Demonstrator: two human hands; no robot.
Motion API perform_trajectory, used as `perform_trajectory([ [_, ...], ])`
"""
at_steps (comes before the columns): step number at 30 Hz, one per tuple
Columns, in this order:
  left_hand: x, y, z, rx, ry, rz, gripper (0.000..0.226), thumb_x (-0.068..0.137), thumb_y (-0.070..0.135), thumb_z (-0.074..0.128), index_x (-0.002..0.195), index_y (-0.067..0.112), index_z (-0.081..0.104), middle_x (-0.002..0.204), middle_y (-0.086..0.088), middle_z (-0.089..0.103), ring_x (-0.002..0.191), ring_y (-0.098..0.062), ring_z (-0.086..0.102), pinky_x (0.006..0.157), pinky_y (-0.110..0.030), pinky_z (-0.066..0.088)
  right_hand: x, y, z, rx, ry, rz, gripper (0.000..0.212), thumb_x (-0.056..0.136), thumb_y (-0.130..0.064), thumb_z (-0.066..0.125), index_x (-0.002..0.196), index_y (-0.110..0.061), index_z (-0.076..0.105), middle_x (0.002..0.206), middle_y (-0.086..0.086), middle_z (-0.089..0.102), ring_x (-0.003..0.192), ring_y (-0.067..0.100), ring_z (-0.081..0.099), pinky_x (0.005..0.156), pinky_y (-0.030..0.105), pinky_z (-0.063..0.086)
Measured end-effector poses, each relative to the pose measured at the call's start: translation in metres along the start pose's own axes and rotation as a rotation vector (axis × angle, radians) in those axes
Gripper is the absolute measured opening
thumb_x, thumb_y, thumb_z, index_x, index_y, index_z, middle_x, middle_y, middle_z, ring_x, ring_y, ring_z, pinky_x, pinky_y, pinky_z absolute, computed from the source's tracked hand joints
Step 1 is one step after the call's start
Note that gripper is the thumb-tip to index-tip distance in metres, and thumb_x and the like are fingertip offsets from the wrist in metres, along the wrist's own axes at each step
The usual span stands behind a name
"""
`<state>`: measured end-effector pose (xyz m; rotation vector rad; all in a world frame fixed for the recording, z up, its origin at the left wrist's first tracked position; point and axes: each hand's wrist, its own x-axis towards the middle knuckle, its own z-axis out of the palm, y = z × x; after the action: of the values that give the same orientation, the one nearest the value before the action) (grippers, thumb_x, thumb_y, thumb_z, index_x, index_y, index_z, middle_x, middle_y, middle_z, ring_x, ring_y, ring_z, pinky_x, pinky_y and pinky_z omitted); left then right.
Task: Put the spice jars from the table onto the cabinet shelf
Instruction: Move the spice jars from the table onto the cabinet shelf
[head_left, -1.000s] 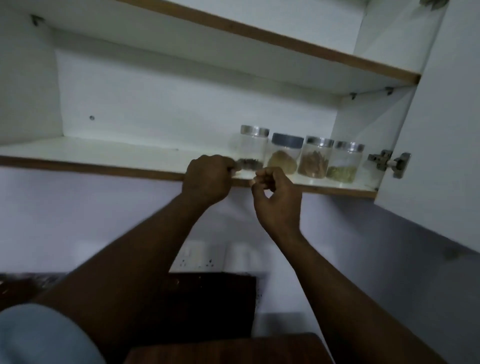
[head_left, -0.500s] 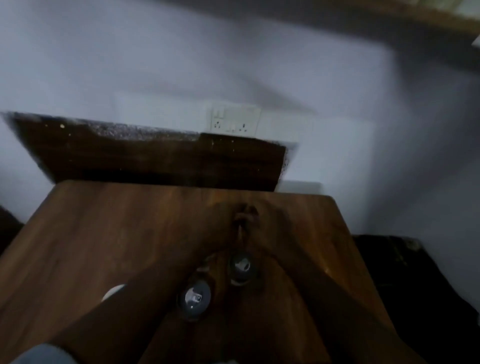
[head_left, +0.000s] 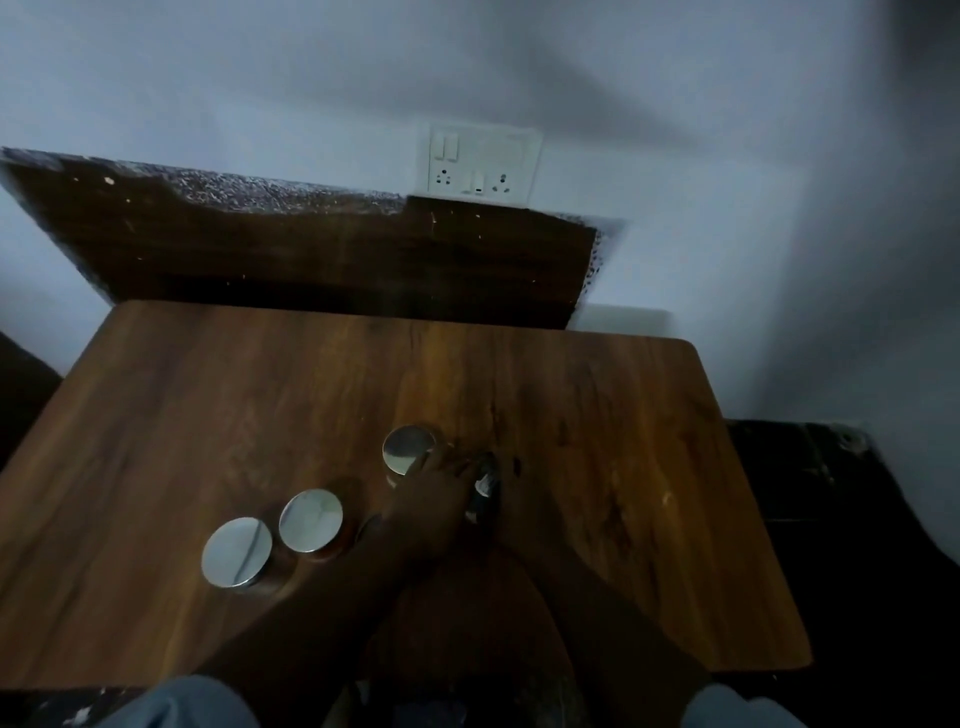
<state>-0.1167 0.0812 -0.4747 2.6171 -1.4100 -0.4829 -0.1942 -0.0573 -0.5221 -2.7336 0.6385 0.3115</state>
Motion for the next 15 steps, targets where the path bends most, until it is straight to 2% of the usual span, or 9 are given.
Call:
perform_trajectory([
  [3, 0.001, -0.006, 0.001, -0.116, 0.096, -0.009, 0.066, 0.089, 0.047, 0.058, 0.147, 0.018, 0.047, 0.149, -0.005, 0.053, 0.143, -0.029, 0.040, 0.121, -0.045, 0.024, -0.003, 0.004, -0.015, 0.232, 0.045, -0.018, 0.086, 0.084, -0.048, 0.074, 0.156, -0.021, 0.035, 0.159, 0.006, 0.038, 0.143, 0.026, 0.039, 0.118, 0.041, 0.032],
  [5, 0.004, -0.013, -0.006, -0.170, 0.160, -0.031, 0.062, 0.084, 0.046, 0.047, 0.135, 0.013, 0.057, 0.131, -0.008, 0.065, 0.126, -0.031, 0.055, 0.112, -0.043, 0.037, -0.007, 0.013, -0.035, 0.488, 0.082, 0.013, 0.094, 0.071, -0.040, 0.087, 0.151, -0.020, 0.043, 0.155, 0.007, 0.045, 0.141, 0.027, 0.044, 0.117, 0.041, 0.036],
  [6, 0.006, -0.017, -0.012, -0.205, 0.169, -0.035, 0.062, 0.084, 0.045, 0.048, 0.135, 0.011, 0.057, 0.128, -0.009, 0.065, 0.121, -0.030, 0.058, 0.106, -0.040, 0.042, -0.007, 0.019, -0.046, 0.611, 0.113, 0.009, 0.095, 0.068, -0.032, 0.089, 0.150, -0.019, 0.043, 0.153, 0.007, 0.047, 0.139, 0.026, 0.046, 0.116, 0.042, 0.038],
  [7, 0.008, -0.019, -0.021, -0.282, 0.170, -0.035, 0.064, 0.086, 0.043, 0.055, 0.141, 0.011, 0.052, 0.132, -0.009, 0.063, 0.123, -0.027, 0.058, 0.103, -0.035, 0.045, -0.008, 0.023, -0.063, 0.711, 0.127, -0.010, 0.095, 0.068, -0.022, 0.091, 0.149, -0.018, 0.043, 0.151, 0.005, 0.048, 0.137, 0.024, 0.049, 0.115, 0.042, 0.040],
  [9, 0.015, -0.018, -0.046, -0.480, 0.133, 0.021, 0.079, 0.084, 0.038, 0.075, 0.152, 0.018, 0.039, 0.145, 0.001, 0.053, 0.127, -0.009, 0.049, 0.101, -0.018, 0.042, -0.003, 0.031, -0.101, 0.818, 0.127, -0.071, 0.092, 0.071, -0.006, 0.089, 0.149, -0.016, 0.040, 0.142, -0.005, 0.050, 0.124, 0.008, 0.055, 0.113, 0.041, 0.043],
  [10, 0.020, -0.015, -0.064, -0.563, 0.135, 0.057, 0.086, 0.081, 0.038, 0.081, 0.153, 0.024, 0.036, 0.145, 0.007, 0.051, 0.125, -0.002, 0.048, 0.100, -0.017, 0.043, -0.002, 0.031, -0.122, 0.874, 0.123, -0.114, 0.090, 0.073, -0.002, 0.087, 0.149, -0.017, 0.040, 0.139, -0.009, 0.050, 0.117, 0.000, 0.056, 0.111, 0.041, 0.046],
  [12, 0.029, -0.005, -0.106, -0.653, 0.230, 0.103, 0.090, 0.071, 0.046, 0.086, 0.147, 0.035, 0.038, 0.137, 0.011, 0.058, 0.113, 0.004, 0.055, 0.094, -0.018, 0.050, 0.000, 0.024, -0.166, 1.057, 0.196, -0.208, 0.091, 0.074, 0.002, 0.085, 0.148, -0.022, 0.037, 0.138, -0.006, 0.053, 0.118, 0.005, 0.059, 0.101, 0.037, 0.054],
  [14, 0.031, 0.009, -0.148, -0.703, 0.393, 0.106, 0.093, 0.058, 0.061, 0.086, 0.138, 0.042, 0.042, 0.123, 0.023, 0.060, 0.100, 0.014, 0.057, 0.082, -0.005, 0.046, -0.004, 0.007, -0.207, 1.265, 0.330, -0.250, 0.089, 0.073, -0.006, 0.086, 0.145, -0.025, 0.038, 0.138, 0.002, 0.057, 0.124, 0.018, 0.061, 0.096, 0.035, 0.057],
  [15, 0.031, 0.017, -0.166, -0.735, 0.494, 0.100, 0.091, 0.053, 0.063, 0.088, 0.131, 0.045, 0.043, 0.119, 0.027, 0.060, 0.099, 0.015, 0.058, 0.081, -0.006, 0.046, -0.007, -0.002, -0.224, 1.327, 0.395, -0.259, 0.084, 0.073, -0.014, 0.087, 0.142, -0.025, 0.042, 0.135, 0.000, 0.061, 0.123, 0.018, 0.063, 0.092, 0.033, 0.058],
])
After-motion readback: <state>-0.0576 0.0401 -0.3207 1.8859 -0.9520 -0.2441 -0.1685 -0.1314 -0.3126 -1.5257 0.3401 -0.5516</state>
